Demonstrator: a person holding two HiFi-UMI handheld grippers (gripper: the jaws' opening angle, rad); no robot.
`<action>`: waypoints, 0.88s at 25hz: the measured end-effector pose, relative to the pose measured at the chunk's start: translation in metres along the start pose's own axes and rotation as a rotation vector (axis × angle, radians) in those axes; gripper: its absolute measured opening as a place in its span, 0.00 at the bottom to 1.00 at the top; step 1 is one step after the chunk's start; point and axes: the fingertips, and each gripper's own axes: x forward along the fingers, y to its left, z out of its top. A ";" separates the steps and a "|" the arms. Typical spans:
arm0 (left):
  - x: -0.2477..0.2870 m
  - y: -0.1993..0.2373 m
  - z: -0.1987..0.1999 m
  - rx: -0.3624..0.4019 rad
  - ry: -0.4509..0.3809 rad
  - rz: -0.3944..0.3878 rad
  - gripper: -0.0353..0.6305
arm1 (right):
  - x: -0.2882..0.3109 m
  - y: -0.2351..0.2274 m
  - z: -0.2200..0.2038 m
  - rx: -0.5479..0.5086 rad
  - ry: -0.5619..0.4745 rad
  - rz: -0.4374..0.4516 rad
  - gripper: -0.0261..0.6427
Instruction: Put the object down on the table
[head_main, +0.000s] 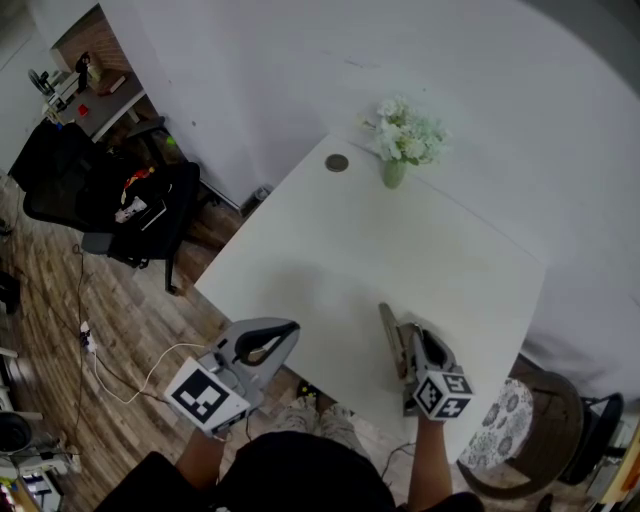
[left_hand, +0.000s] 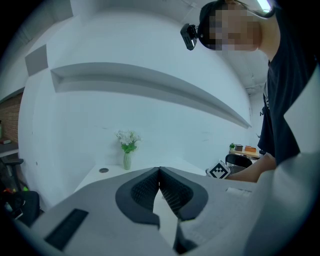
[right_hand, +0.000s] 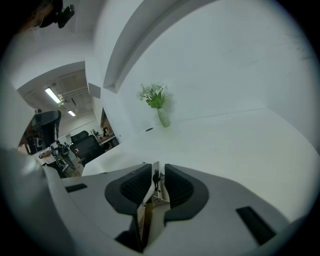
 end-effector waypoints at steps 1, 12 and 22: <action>0.000 0.000 0.001 0.000 0.000 0.000 0.05 | -0.001 -0.001 0.001 0.002 -0.003 -0.006 0.17; 0.005 0.001 0.015 0.022 -0.036 -0.021 0.05 | -0.040 0.001 0.059 0.013 -0.172 -0.047 0.18; 0.019 -0.009 0.035 0.062 -0.096 -0.089 0.05 | -0.094 0.028 0.109 -0.012 -0.322 -0.038 0.04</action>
